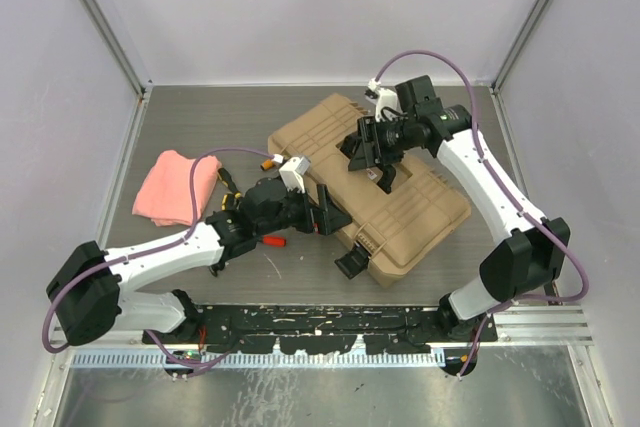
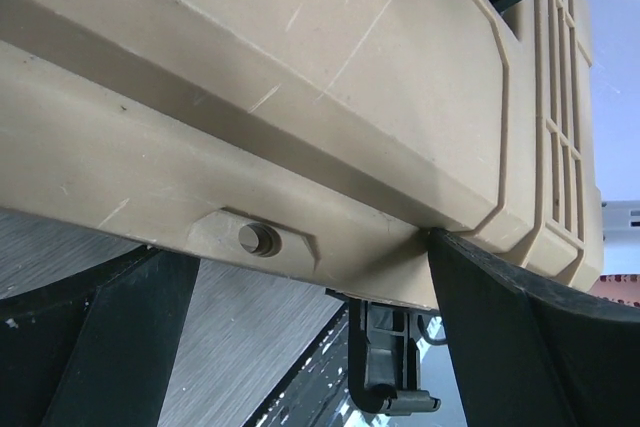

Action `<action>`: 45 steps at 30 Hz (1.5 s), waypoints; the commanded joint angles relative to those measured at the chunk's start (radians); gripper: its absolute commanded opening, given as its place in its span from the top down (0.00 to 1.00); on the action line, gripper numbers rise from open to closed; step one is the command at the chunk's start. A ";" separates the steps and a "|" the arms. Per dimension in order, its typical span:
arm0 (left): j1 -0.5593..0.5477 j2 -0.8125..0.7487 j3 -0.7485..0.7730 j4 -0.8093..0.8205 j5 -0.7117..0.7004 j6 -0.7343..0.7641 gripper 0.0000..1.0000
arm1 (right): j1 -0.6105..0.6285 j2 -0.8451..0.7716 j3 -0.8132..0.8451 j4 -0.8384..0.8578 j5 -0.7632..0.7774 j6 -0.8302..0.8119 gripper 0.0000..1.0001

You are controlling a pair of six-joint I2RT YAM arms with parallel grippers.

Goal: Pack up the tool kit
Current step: Open the toolbox at the center of the board.

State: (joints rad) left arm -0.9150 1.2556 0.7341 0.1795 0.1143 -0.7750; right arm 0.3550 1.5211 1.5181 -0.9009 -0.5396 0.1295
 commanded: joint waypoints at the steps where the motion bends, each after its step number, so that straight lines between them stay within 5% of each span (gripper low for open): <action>1: -0.004 0.034 0.037 0.083 0.032 -0.007 0.02 | 0.052 -0.012 0.059 -0.057 0.105 -0.020 0.46; 3: -0.004 0.039 0.042 0.077 0.036 -0.006 0.02 | 0.066 -0.022 0.065 -0.059 0.172 -0.020 0.52; 6: -0.004 0.030 0.042 0.063 0.037 0.000 0.02 | 0.084 -0.035 0.078 -0.058 0.272 -0.009 0.73; 14: -0.002 -0.067 0.046 -0.013 -0.007 0.030 0.02 | 0.096 -0.058 0.124 -0.021 0.317 0.029 0.98; 31: 0.001 -0.179 0.007 0.012 -0.034 0.014 0.02 | 0.095 -0.129 0.083 0.102 0.373 0.072 0.99; 45: 0.002 -0.185 -0.044 0.122 -0.070 -0.089 0.02 | 0.057 -0.115 0.109 0.116 0.259 0.119 0.99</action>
State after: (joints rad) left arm -0.9142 1.0988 0.7139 0.1944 0.0772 -0.8268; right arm 0.4374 1.4849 1.5650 -0.9348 -0.2337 0.1684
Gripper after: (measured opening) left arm 0.980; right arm 0.334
